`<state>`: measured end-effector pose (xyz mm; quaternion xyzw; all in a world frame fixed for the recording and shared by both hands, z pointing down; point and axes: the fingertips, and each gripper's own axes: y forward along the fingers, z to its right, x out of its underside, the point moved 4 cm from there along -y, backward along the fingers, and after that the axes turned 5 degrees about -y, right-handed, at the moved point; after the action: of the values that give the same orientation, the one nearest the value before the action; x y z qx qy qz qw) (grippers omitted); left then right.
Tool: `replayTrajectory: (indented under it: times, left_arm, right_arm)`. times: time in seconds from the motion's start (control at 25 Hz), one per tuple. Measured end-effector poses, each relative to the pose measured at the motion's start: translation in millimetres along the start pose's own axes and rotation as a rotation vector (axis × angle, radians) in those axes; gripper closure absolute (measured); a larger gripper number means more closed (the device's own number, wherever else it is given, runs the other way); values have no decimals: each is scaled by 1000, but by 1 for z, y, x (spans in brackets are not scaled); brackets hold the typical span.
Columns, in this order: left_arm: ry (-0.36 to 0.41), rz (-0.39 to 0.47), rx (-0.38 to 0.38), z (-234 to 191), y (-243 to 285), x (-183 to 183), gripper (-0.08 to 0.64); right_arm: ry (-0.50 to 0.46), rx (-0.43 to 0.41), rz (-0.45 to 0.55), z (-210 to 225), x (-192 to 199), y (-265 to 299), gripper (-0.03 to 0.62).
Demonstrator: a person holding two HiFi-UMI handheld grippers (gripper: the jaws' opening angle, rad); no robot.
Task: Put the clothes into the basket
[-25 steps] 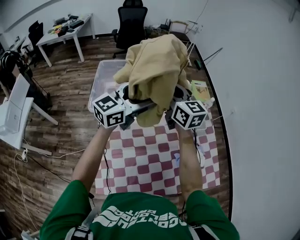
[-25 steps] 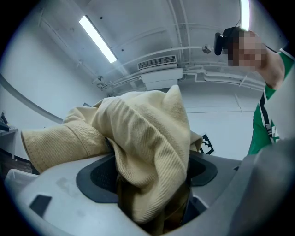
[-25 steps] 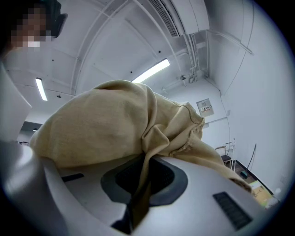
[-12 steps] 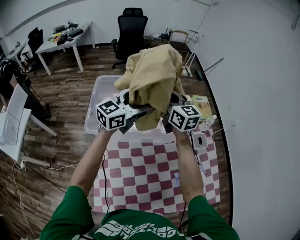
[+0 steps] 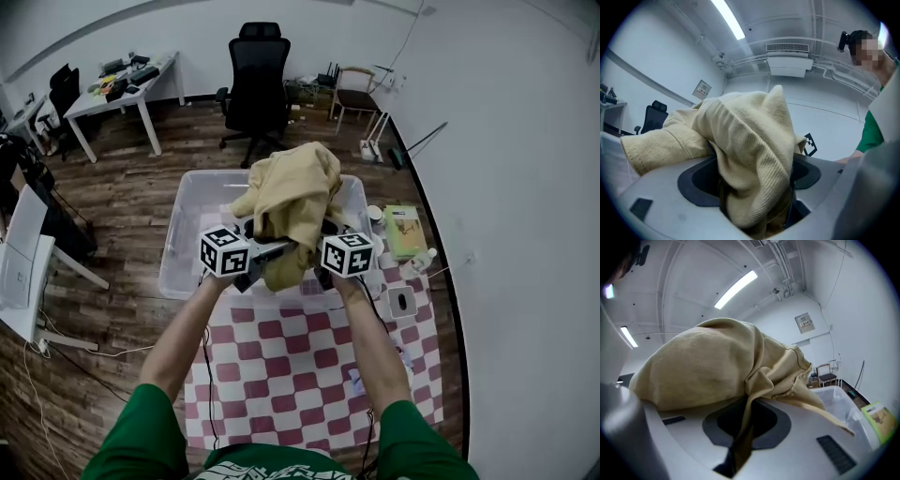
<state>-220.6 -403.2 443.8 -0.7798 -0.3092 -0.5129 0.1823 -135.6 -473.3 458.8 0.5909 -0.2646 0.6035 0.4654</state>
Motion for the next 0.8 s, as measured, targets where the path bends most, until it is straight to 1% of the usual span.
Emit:
replayTrajectory:
  times: [0.24, 0.52, 0.6, 0.72, 0.8]
  left_arm:
    - [-99, -99, -21, -44, 20, 42, 144]
    - [-198, -239, -23, -78, 33, 93, 144]
    - [-215, -287, -20, -87, 37, 108, 144]
    - [-214, -388, -13, -97, 41, 134, 144]
    - [-224, -430, -2, -102, 44, 147, 144]
  right_arm:
    - [63, -24, -138, 30, 55, 31, 569]
    - [90, -84, -341, 48, 118, 52, 569]
    - [79, -102, -408, 51, 135, 57, 569]
    - [27, -140, -532, 52, 163, 60, 569]
    - [-2, -168, -592, 53, 178, 63, 569]
